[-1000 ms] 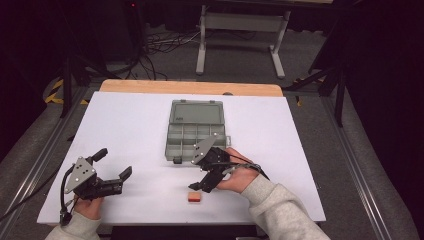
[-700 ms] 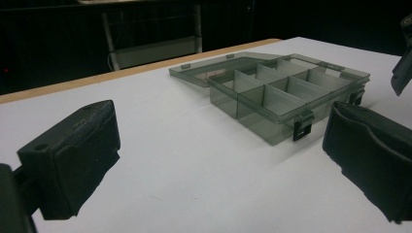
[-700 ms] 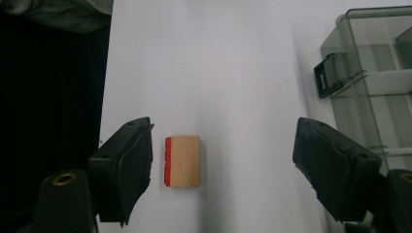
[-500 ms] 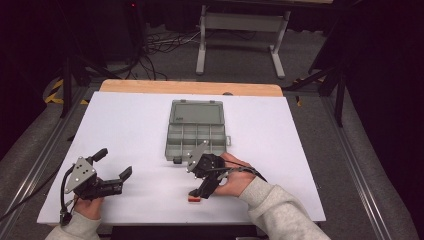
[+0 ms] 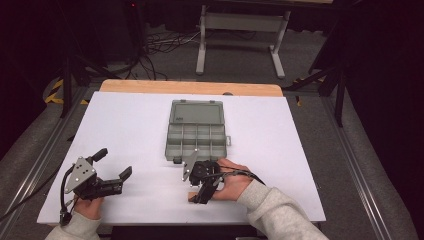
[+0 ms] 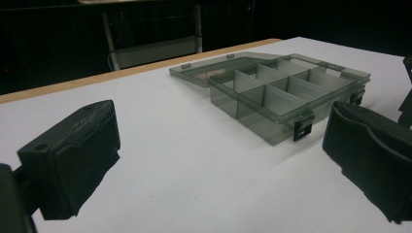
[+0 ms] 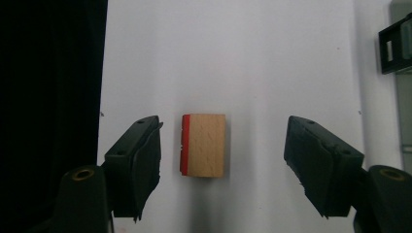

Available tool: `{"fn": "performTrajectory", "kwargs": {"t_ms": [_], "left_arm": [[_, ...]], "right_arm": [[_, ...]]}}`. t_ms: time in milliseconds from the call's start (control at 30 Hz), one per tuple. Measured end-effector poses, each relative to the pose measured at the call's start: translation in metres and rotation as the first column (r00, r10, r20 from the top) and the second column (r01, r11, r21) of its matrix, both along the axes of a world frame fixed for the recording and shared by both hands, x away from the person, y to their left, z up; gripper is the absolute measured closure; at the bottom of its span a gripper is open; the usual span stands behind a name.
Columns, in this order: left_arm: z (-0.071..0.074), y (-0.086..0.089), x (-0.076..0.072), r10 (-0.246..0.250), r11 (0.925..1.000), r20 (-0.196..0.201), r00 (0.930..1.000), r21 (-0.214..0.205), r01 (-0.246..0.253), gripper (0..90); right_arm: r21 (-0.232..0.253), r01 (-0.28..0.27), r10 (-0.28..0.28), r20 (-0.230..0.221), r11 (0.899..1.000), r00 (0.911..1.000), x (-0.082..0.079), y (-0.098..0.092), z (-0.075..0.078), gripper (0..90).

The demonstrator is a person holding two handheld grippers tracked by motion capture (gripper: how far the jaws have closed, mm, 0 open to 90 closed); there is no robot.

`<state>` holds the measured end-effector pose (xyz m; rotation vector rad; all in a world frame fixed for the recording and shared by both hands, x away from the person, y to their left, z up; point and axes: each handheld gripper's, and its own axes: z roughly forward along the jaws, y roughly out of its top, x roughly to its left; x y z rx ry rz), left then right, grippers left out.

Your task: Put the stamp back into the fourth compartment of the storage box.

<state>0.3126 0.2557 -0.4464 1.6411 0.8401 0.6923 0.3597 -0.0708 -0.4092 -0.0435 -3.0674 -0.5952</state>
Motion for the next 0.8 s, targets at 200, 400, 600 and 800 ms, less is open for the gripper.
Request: {"fn": "performTrajectory", "kwargs": {"t_ms": [200,400,600,800], "left_arm": [[0.0,0.0,0.0,0.001,1.0,0.0,1.0,0.001,-0.001,1.1],[0.0,0.0,0.0,0.002,1.0,0.006,1.0,0.008,-0.002,1.1],[0.0,0.0,0.0,0.002,1.0,0.006,1.0,0.009,-0.002,1.1],[0.0,0.0,0.0,0.001,1.0,0.004,1.0,0.007,-0.001,1.1]], "right_arm": [[-0.037,-0.016,0.016,-0.01,0.999,0.9998,-0.002,0.003,-0.006,34.8],[-0.051,-0.023,0.022,-0.023,0.998,0.9995,-0.003,0.004,-0.009,41.4],[-0.06,-0.035,0.034,-0.029,0.998,0.999,-0.002,0.004,-0.012,49.0],[-0.067,-0.034,0.031,-0.039,0.997,0.9987,-0.002,0.004,-0.015,55.2]]}}
